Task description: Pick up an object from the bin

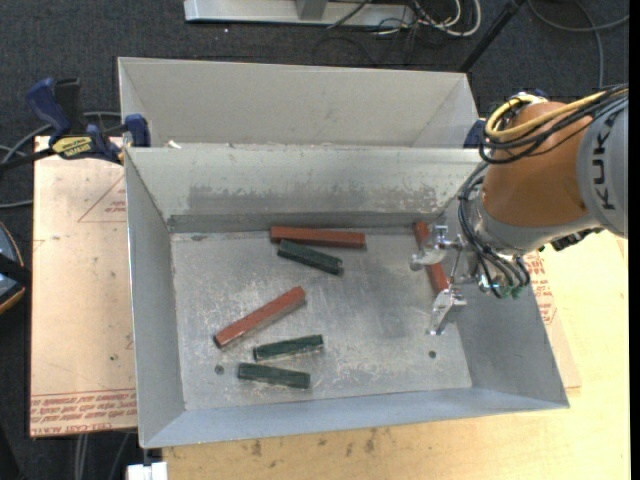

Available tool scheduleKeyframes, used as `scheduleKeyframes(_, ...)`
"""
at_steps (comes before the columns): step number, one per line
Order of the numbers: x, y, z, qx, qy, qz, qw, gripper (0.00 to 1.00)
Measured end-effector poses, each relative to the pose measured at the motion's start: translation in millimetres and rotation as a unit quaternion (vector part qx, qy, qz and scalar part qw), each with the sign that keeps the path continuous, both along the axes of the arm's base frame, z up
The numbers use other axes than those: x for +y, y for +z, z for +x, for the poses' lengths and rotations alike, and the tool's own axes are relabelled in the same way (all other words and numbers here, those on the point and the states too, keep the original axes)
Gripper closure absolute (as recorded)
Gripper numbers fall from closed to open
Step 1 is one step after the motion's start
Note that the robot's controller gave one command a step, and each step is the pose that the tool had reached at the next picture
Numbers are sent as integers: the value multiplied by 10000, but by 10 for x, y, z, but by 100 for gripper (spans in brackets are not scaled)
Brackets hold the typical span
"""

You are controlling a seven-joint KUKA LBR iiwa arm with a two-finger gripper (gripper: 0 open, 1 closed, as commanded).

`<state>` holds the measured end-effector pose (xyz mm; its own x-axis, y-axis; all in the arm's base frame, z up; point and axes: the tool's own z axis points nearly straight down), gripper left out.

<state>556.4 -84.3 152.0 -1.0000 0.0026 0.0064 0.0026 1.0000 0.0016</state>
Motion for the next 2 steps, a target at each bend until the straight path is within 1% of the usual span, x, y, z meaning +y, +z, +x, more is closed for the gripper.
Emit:
scheduleKeyframes(1,2,39,19,-35,10,-5,10000,0)
scheduleKeyframes(2,384,111,469,-42,216,-17,9998,0)
